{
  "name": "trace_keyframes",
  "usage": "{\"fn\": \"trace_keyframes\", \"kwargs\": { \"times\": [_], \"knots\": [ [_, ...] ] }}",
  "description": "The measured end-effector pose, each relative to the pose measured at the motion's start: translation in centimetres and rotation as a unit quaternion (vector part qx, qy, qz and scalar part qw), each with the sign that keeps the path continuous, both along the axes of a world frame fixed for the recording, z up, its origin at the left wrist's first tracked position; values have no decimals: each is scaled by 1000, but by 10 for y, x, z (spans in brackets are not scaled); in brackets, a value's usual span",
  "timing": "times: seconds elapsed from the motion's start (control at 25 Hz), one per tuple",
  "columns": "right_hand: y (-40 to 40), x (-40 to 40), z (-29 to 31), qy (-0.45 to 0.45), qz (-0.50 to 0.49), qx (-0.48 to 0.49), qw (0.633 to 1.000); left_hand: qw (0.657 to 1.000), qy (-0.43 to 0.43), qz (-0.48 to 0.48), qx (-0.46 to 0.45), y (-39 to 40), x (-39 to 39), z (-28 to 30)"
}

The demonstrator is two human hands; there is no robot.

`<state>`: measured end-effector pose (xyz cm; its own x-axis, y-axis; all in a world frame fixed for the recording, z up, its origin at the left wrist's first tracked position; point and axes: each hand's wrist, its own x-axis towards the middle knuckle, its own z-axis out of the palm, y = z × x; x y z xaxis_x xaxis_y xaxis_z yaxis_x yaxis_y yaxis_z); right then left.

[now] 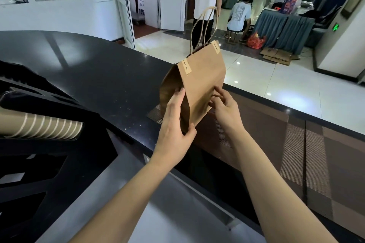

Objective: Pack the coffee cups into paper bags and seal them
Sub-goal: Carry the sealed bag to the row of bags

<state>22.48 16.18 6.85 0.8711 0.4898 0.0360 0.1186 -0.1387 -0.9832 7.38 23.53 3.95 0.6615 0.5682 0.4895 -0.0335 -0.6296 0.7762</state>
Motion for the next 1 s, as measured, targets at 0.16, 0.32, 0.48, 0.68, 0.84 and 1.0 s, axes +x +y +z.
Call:
{"fn": "trace_keyframes", "kwargs": {
  "times": [0.16, 0.32, 0.48, 0.68, 0.84, 1.0],
  "knots": [
    [8, 2, -2, 15, 11, 8, 1000, 1000, -5, -4, 4, 5, 9, -2],
    [17, 3, -2, 21, 27, 10, 999, 1000, -8, 10, 6, 15, 12, -2],
    [25, 3, -5, 22, 29, 17, 999, 1000, -3, 18, 9, 22, 9, -2],
    [16, 3, -12, -23, 3, 2, 1000, 999, -5, 29, 24, 17, -2, -1],
    [-9, -8, -11, -41, -16, -17, 999, 999, 1, 12, 43, 5, -10, -1],
    [-50, -27, -2, -47, -51, -31, 997, 999, 5, -24, 47, -14, -16, 7]
  ]
}}
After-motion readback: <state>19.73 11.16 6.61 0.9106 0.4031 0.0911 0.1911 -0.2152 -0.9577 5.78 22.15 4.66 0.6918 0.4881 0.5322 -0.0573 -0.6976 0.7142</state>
